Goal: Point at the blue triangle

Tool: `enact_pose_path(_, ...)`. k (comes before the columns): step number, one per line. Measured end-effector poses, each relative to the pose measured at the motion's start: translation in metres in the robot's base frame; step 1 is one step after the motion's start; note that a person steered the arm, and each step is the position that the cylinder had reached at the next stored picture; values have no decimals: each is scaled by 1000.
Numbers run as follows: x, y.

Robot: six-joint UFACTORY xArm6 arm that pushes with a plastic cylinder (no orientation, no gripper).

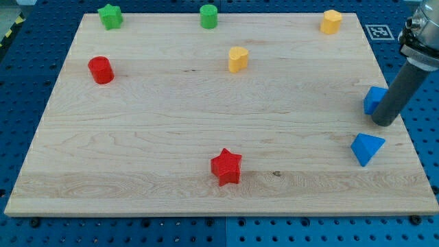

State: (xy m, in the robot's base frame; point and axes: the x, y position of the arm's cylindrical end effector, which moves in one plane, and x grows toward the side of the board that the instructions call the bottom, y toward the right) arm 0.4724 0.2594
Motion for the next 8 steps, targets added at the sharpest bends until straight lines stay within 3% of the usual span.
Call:
enact_pose_path(2, -37, 0)
enact_pose_path(5, -41, -17)
enact_pose_path(8, -35, -71)
